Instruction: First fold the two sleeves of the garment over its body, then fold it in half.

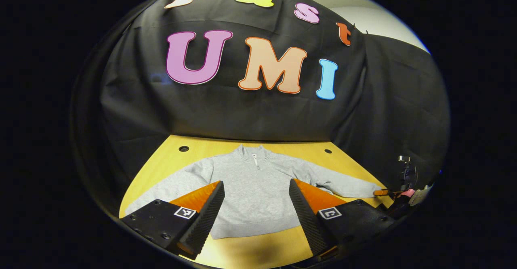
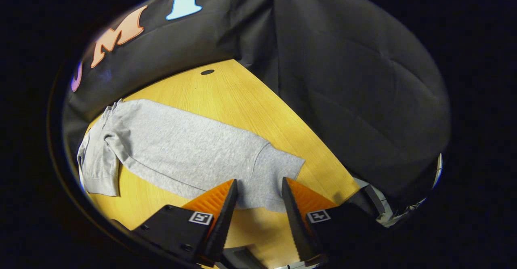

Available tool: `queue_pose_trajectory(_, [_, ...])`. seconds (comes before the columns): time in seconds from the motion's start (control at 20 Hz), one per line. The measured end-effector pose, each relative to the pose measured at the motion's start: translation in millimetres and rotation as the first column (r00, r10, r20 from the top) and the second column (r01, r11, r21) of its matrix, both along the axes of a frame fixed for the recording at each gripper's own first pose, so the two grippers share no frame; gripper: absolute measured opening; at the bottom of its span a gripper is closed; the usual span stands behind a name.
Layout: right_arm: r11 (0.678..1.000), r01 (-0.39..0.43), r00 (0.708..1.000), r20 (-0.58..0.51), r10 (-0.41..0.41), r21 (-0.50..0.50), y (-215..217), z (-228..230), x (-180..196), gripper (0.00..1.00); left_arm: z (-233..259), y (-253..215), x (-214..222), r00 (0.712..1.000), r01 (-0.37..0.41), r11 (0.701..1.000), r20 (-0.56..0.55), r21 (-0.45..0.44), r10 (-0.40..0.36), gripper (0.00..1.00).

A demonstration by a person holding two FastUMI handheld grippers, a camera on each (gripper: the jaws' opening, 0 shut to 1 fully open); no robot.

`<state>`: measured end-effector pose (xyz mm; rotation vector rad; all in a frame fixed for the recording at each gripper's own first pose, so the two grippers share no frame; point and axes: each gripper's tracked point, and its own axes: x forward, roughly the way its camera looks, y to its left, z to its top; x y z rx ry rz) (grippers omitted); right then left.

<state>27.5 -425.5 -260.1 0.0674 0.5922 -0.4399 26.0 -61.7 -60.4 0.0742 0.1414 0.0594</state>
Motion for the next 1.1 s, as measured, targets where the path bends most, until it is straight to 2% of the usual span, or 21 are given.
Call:
queue_pose_trajectory(0.05, [1.000,-0.008,1.000,-0.004,0.008,-0.003,2,0,0,0.55,0,2,0,1.000,-0.004,1.000,0.002,-0.003,0.004,0.94])
queue_pose_trajectory(0.1, [1.000,-0.014,1.000,-0.009,0.014,-0.007,4,1,-2,0.49,1,3,0,1.000,-0.008,1.000,0.004,-0.005,0.008,0.94])
queue_pose_trajectory(0.15, [1.000,-0.018,1.000,-0.013,0.018,-0.007,6,-1,0,0.30,0,4,-1,1.000,-0.011,1.000,0.003,-0.010,0.011,0.94])
queue_pose_trajectory(0.25, [1.000,-0.020,0.999,-0.028,0.020,-0.021,9,0,1,0.18,0,8,-4,1.000,-0.017,1.000,0.002,-0.019,0.017,0.94])
queue_pose_trajectory(0.35, [1.000,-0.017,0.999,-0.041,0.016,-0.023,9,1,1,0.17,1,13,-6,1.000,-0.026,0.999,0.006,-0.022,0.026,0.94])
queue_pose_trajectory(0.4, [1.000,-0.013,0.999,-0.045,0.013,-0.012,11,1,3,0.11,1,16,-7,0.999,-0.031,0.999,0.007,-0.023,0.031,0.94])
queue_pose_trajectory(0.8, [0.999,0.012,1.000,0.009,-0.012,0.034,32,31,4,0.10,1,24,-11,1.000,-0.008,1.000,0.009,-0.017,0.008,0.94])
queue_pose_trajectory(0.9, [1.000,-0.003,1.000,0.024,0.002,0.031,48,43,7,0.10,2,27,-11,1.000,0.004,1.000,0.008,-0.017,-0.003,0.94])
queue_pose_trajectory(1.1, [0.996,-0.085,0.994,0.071,0.083,0.029,101,78,22,0.10,0,40,-14,1.000,0.027,0.999,-0.007,-0.019,-0.027,0.94])
